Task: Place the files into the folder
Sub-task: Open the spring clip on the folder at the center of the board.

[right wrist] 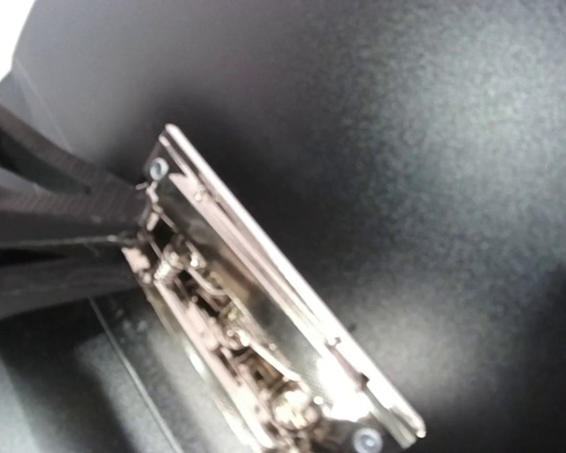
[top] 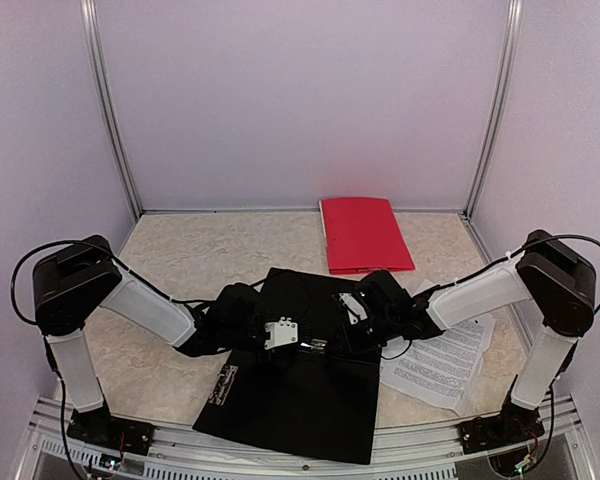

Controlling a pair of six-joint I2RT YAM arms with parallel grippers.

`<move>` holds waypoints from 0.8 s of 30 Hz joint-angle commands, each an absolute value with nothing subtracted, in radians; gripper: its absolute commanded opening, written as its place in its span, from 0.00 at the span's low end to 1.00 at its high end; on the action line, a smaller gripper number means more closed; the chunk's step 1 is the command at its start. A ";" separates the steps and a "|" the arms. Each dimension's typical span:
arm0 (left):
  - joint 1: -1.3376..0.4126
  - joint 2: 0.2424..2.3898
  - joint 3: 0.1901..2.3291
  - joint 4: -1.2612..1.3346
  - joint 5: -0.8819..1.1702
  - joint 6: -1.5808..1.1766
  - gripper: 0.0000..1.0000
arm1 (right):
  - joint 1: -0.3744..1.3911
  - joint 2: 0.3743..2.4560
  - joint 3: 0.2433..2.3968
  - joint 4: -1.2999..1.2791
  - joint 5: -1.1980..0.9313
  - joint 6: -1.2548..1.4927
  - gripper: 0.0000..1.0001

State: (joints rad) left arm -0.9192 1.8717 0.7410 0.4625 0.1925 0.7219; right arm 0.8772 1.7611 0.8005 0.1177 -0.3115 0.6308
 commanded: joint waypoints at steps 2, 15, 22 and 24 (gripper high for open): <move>-0.925 1.921 0.720 0.364 0.159 0.727 0.11 | 0.887 1.763 0.818 0.093 -0.276 0.640 0.09; -0.933 1.910 0.694 0.364 0.167 0.757 0.09 | 0.886 1.783 0.824 0.048 -0.212 0.671 0.00; -0.934 1.891 0.683 0.354 0.220 0.758 0.08 | 0.885 1.842 0.843 0.006 -0.177 0.660 0.00; -0.934 1.886 0.679 0.350 0.234 0.763 0.08 | 0.886 1.864 0.838 0.006 -0.167 0.660 0.00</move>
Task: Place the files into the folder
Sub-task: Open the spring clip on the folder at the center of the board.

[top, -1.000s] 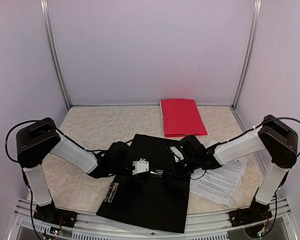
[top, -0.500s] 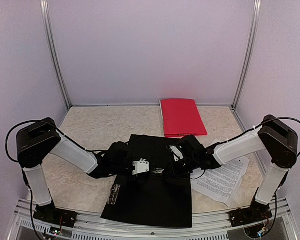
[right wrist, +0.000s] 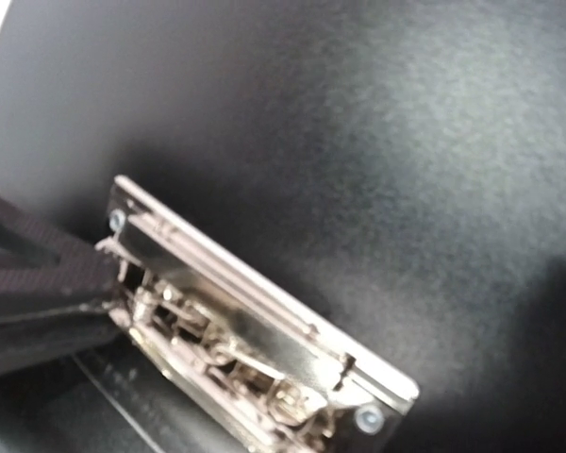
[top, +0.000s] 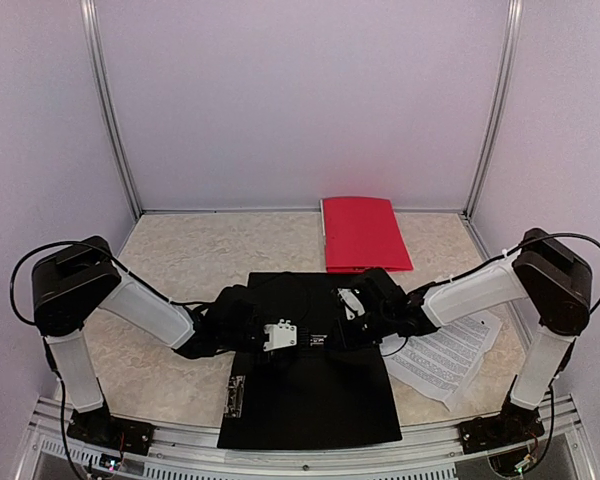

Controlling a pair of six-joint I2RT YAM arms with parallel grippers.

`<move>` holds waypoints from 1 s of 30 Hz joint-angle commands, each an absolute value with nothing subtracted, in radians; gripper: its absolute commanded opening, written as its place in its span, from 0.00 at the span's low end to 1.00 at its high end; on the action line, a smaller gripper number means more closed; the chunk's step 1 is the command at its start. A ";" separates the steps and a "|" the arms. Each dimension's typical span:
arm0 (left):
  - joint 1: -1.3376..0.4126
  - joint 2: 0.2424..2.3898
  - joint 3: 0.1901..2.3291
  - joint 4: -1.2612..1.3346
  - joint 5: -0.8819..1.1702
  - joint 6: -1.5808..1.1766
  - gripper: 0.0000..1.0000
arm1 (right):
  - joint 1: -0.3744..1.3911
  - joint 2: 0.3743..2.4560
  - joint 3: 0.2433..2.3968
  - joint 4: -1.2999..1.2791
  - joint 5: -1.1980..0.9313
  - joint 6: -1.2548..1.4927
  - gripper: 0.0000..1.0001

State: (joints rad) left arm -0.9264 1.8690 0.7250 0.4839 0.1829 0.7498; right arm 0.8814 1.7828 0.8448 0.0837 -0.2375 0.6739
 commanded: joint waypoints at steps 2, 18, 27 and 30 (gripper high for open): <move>-0.934 1.885 0.675 0.343 0.260 0.769 0.07 | 0.886 1.890 0.836 0.006 -0.158 0.660 0.00; -0.934 1.874 0.687 0.262 0.359 0.794 0.03 | 0.884 1.873 0.894 -0.035 -0.092 0.616 0.00; -0.948 1.872 0.696 0.220 0.393 0.826 0.00 | 0.851 1.850 0.938 -0.040 -0.079 0.564 0.00; -0.953 1.879 0.702 0.207 0.386 0.832 0.00 | 0.848 1.861 0.959 -0.044 -0.083 0.545 0.00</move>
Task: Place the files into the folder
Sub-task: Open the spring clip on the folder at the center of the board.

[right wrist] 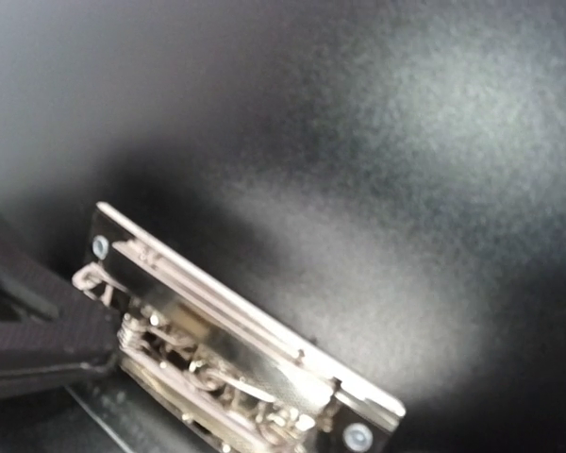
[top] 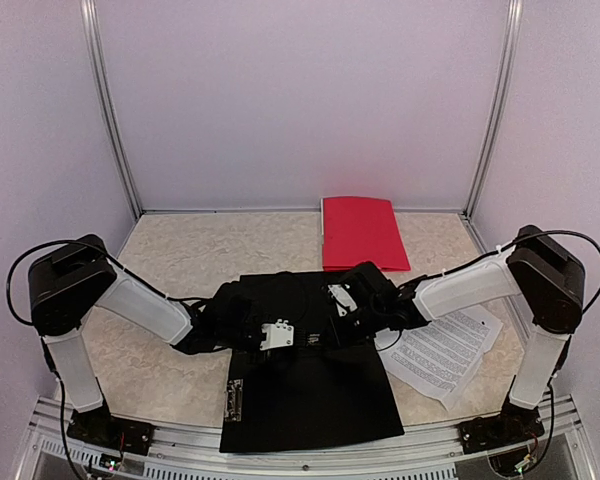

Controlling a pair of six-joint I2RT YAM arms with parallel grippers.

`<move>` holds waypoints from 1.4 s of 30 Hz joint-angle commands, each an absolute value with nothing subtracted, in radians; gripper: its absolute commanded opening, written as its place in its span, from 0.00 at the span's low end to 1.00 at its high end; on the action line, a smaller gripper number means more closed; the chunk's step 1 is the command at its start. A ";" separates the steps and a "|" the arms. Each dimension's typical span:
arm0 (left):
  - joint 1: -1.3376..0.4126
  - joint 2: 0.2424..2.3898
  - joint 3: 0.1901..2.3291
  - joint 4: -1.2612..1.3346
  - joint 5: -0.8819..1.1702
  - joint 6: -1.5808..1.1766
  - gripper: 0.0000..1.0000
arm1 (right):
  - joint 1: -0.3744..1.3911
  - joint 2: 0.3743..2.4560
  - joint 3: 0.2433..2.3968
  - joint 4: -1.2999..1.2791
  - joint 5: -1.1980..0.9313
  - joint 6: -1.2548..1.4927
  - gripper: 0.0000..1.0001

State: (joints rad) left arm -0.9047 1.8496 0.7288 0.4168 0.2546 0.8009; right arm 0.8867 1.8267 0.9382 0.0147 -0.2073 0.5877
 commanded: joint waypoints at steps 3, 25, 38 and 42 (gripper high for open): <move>-0.953 1.877 0.703 0.210 0.378 0.825 0.00 | 0.847 1.846 0.979 -0.044 -0.090 0.520 0.00; -0.939 1.600 0.683 0.257 0.061 0.489 0.99 | 0.925 1.707 1.045 -0.030 -0.176 0.453 0.00; -0.983 1.502 0.593 0.126 -0.152 0.115 0.99 | 1.004 1.843 1.277 -0.115 -0.151 0.370 0.11; -0.984 1.500 0.566 0.152 -0.166 0.083 0.99 | 1.015 1.884 1.308 -0.084 -0.176 0.374 0.17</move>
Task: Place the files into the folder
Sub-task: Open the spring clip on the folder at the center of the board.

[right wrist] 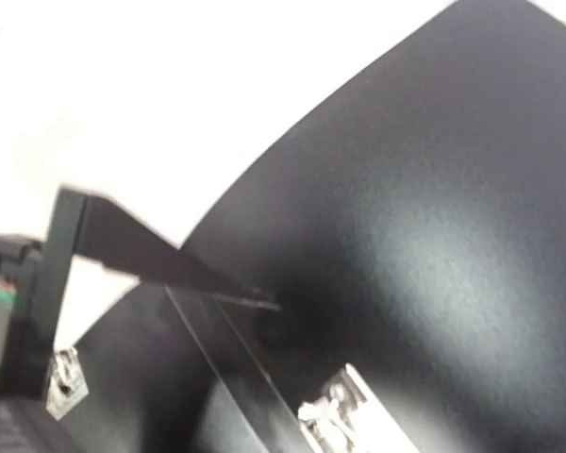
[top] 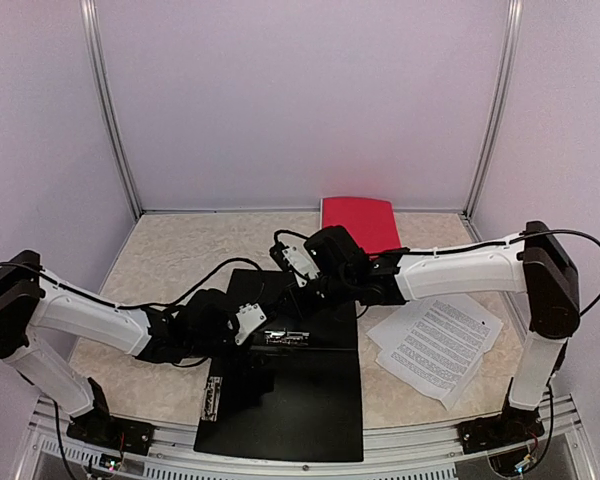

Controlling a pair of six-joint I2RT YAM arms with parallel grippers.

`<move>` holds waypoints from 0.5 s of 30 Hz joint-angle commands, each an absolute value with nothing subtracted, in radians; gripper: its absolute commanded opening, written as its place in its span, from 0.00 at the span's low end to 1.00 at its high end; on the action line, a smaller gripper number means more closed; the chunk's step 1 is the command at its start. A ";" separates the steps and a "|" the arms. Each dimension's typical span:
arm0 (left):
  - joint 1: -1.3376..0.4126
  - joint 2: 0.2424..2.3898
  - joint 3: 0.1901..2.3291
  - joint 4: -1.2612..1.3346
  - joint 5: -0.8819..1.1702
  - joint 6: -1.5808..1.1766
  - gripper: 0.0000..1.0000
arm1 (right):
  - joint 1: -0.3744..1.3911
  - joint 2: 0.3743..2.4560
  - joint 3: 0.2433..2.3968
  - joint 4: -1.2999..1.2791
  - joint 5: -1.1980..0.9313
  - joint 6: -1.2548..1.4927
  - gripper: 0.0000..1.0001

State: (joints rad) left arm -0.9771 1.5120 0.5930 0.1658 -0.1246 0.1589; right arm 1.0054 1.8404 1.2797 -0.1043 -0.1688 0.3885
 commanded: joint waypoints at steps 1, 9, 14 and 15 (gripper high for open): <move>-0.985 1.498 0.557 0.159 -0.171 0.074 0.99 | 1.015 1.885 1.302 -0.070 -0.178 0.382 0.19; -0.991 1.461 0.537 0.255 -0.153 0.007 0.99 | 0.965 1.785 1.169 -0.105 -0.042 0.456 0.41; -1.009 1.468 0.615 0.220 -0.120 -0.056 0.99 | 0.906 1.766 1.077 -0.106 -0.053 0.500 0.44; -1.017 1.478 0.648 0.188 -0.120 -0.062 0.99 | 0.897 1.768 1.065 -0.101 -0.060 0.501 0.43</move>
